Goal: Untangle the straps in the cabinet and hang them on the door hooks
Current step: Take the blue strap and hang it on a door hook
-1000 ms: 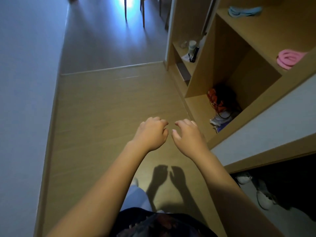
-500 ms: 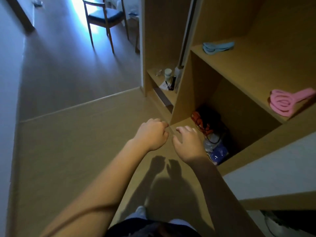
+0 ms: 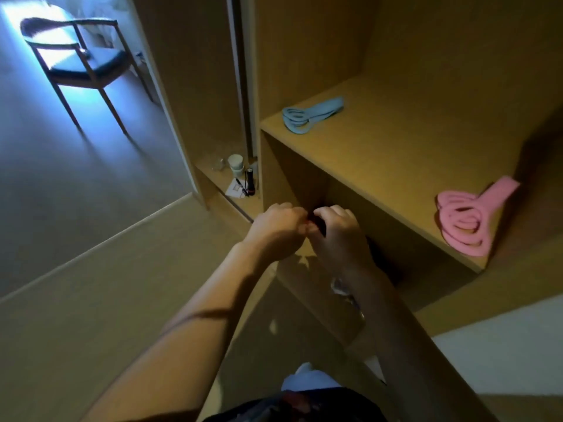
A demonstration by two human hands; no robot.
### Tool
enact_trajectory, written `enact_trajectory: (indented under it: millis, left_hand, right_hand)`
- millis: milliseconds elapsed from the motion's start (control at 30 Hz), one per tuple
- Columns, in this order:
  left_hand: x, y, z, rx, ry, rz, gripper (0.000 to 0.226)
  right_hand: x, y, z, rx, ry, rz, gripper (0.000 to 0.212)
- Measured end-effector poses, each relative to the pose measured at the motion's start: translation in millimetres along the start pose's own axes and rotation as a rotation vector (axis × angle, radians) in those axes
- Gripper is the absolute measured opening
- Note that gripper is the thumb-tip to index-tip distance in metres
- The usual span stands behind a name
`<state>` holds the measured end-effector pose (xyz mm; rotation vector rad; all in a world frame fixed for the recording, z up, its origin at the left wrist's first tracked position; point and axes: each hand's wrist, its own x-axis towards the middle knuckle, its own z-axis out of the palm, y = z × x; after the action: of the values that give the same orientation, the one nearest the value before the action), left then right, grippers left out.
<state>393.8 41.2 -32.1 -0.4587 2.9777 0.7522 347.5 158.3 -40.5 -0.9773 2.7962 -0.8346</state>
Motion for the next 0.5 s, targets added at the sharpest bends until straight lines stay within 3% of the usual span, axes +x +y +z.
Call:
enact_trajectory:
  millis: [233,400,500]
  left_hand:
    - [98.9,-2.1,-23.2,0.045,0.031,0.124,0.028]
    - [161.3,-15.7,-35.2,0.034,0.078,0.067,0.036]
    - [205.1,-29.1,-44.2,0.055,0.055,0.097,0.029]
  right_hand:
    - [88.9,24.7,-21.6,0.015,-0.013,0.001,0.038]
    - [145.5,29.9,-18.2,0.054,0.009,0.02,0.036]
    - [182.5,28.5,-12.6,0.088,0.02,0.064,0.045]
